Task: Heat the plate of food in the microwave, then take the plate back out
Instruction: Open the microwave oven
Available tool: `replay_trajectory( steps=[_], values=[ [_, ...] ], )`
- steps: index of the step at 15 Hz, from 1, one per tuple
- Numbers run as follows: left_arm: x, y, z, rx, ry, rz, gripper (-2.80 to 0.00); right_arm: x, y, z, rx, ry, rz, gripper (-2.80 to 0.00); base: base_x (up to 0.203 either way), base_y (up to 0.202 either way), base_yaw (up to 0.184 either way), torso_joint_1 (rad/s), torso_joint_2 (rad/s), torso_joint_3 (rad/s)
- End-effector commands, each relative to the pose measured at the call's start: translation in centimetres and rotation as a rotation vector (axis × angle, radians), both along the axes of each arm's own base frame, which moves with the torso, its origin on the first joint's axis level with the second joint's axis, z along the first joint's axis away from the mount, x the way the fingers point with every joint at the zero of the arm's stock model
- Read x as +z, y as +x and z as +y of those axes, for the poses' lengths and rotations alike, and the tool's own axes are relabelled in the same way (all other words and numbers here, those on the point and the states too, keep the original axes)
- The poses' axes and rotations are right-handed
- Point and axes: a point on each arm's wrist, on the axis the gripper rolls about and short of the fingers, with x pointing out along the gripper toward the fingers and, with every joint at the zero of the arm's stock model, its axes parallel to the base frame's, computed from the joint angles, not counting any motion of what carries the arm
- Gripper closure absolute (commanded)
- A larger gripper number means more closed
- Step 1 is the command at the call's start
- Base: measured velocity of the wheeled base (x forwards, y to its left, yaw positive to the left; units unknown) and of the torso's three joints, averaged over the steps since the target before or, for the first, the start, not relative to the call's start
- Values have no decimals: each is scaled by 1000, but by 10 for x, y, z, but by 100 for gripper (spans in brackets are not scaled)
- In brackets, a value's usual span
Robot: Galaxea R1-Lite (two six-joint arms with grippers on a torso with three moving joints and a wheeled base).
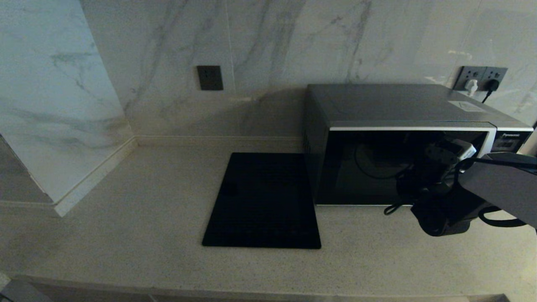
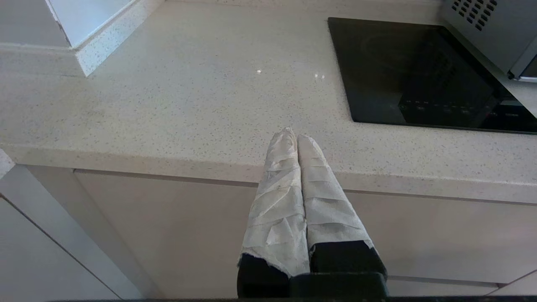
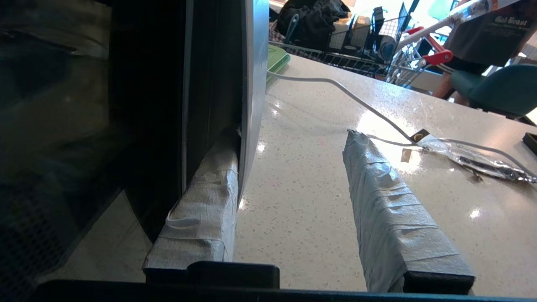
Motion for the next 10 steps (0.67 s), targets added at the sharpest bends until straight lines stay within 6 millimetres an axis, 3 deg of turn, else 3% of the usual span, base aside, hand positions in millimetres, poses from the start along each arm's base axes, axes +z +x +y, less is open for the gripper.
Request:
replay_trajectory(
  steps=[1,10],
  values=[
    [0,0,0,1,-1,1,0,0,-3,-1,-12,2,1,0,0,0,0,0,0,0],
    [0,0,0,1,-1,1,0,4,-13,-3,-15,-2,39,0,0,0,0,0,0,0]
  ],
)
